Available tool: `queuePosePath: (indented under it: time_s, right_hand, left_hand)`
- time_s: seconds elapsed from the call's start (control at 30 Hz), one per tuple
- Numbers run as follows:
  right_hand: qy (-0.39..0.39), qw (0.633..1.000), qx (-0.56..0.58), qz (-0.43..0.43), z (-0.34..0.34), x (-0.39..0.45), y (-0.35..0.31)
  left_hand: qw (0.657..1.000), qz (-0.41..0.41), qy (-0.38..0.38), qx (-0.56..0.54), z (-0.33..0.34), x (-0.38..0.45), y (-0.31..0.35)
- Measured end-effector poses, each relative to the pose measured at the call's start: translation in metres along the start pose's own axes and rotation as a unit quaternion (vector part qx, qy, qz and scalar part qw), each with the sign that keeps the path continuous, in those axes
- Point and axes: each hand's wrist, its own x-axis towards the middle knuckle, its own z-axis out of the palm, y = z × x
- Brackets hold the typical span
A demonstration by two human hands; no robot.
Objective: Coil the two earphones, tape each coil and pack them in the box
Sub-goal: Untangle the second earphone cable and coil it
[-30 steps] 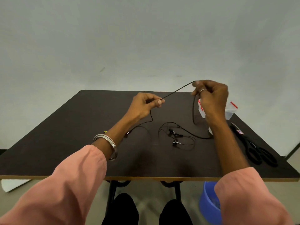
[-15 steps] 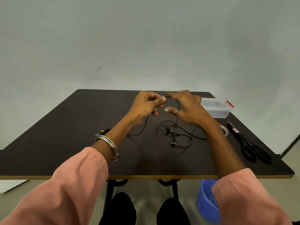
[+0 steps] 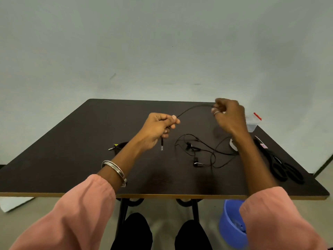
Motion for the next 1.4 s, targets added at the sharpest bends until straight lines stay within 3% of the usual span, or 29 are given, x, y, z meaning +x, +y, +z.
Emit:
queuePosePath:
  time_s: [0.1, 0.17, 0.27, 0.4, 0.57, 0.7, 0.87, 1.03, 1.17, 1.3, 1.4]
  right_hand:
    - [-0.168, 0.973, -0.087, -0.132, 0.007, -0.010, -0.008]
    - [-0.225, 0.952, -0.099, -0.183, 0.021, -0.015, -0.012]
    - [-0.208, 0.959, -0.003, -0.194, 0.036, -0.015, -0.010]
    - [-0.164, 0.968, 0.165, -0.089, 0.037, -0.012, -0.002]
    - [-0.130, 0.981, 0.107, -0.095, 0.050, -0.014, 0.007]
    - [-0.110, 0.986, 0.102, -0.077, 0.059, -0.023, 0.011]
    - [-0.146, 0.982, 0.080, -0.092, 0.067, -0.034, 0.008]
    - [-0.279, 0.946, 0.004, -0.164, 0.070, -0.053, 0.002]
    - [-0.368, 0.908, -0.044, -0.195, 0.056, -0.066, -0.009]
    - [-0.291, 0.939, 0.010, -0.184, 0.023, -0.053, -0.022]
    - [-0.232, 0.956, 0.122, -0.131, 0.006, -0.031, -0.028]
  left_hand:
    - [1.000, -0.020, 0.017, -0.016, 0.005, -0.001, -0.002]
    - [0.999, -0.030, 0.012, -0.032, 0.009, -0.002, -0.001]
    - [0.998, -0.041, 0.000, -0.050, 0.013, -0.005, 0.003]
    - [0.991, -0.092, -0.045, -0.087, 0.008, -0.011, 0.008]
    - [0.964, -0.106, -0.138, -0.201, 0.010, -0.022, 0.011]
    - [0.956, -0.102, -0.168, -0.218, 0.014, -0.028, 0.010]
    - [0.957, -0.078, -0.124, -0.250, 0.016, -0.027, 0.011]
    - [0.959, -0.016, -0.038, -0.279, 0.014, -0.020, 0.012]
    - [0.978, 0.029, 0.036, -0.201, 0.008, -0.016, 0.004]
    - [0.997, 0.048, 0.019, -0.052, 0.007, -0.020, -0.009]
    - [0.996, 0.030, -0.064, -0.055, 0.011, -0.026, -0.012]
